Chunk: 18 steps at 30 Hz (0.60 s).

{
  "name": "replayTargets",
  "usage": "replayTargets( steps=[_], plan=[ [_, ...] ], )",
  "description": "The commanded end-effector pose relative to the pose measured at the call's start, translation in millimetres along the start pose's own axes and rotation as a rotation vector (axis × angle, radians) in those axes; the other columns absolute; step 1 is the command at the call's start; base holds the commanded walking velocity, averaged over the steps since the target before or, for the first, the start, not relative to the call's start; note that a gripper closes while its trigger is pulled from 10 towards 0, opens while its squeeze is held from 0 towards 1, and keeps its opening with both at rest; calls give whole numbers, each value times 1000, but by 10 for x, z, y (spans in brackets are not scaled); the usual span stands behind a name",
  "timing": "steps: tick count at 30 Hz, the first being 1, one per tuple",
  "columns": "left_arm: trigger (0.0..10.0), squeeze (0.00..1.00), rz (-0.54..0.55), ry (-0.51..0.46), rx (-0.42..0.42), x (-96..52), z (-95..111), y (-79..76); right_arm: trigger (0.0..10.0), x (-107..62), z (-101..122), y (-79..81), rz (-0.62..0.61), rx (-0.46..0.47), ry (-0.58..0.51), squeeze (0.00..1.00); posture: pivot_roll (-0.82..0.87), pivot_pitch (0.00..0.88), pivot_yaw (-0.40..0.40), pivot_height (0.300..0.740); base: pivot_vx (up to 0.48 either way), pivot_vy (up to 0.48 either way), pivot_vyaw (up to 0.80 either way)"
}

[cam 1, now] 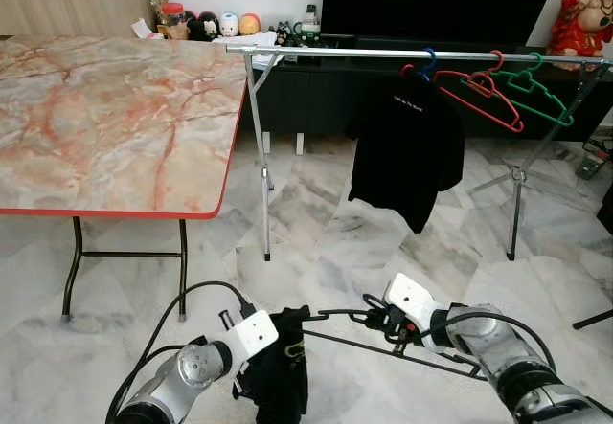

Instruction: Hang hanger

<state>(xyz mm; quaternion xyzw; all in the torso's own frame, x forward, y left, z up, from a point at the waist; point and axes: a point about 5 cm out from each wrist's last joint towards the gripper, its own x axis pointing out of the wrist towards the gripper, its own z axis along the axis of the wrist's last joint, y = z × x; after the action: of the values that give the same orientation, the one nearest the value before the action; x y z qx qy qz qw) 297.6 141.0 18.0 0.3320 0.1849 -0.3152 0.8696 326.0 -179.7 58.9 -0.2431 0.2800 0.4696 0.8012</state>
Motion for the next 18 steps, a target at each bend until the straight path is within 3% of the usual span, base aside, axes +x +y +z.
replayTargets(
  steps=[1, 4, 7, 10, 11, 18],
  plan=[
    [0, 0, 97, 91, -8, -103, -221, 142, 0, -128, -137, -15, 41, -64, 75, 0, 37, 70, -50, 740, 0, 0, 0],
    [0, 0, 218, 88, -38, -115, -190, 303, 0, -132, -259, 82, 138, -130, 163, 0, 34, 69, -52, 740, 0, 0, 0],
    [0, 0, 266, 83, -69, -118, -162, 381, 0, -159, -359, 111, 166, -228, 261, 0, 36, 71, -51, 740, 0, 0, 0],
    [0, 0, 267, 87, -64, -117, -158, 389, 0, -135, -330, 85, 114, -166, 227, 0, 36, 71, -51, 740, 0, 0, 0],
    [0, 0, 279, 106, -67, -121, -180, 395, 0, -119, -280, 90, 123, -122, 170, 0, 36, 72, -49, 740, 0, 0, 0],
    [0, 0, 270, 127, -74, -96, -201, 324, 0, -125, -289, 106, 152, -148, 189, 0, 34, 72, -51, 740, 0, 0, 0]
  ],
)
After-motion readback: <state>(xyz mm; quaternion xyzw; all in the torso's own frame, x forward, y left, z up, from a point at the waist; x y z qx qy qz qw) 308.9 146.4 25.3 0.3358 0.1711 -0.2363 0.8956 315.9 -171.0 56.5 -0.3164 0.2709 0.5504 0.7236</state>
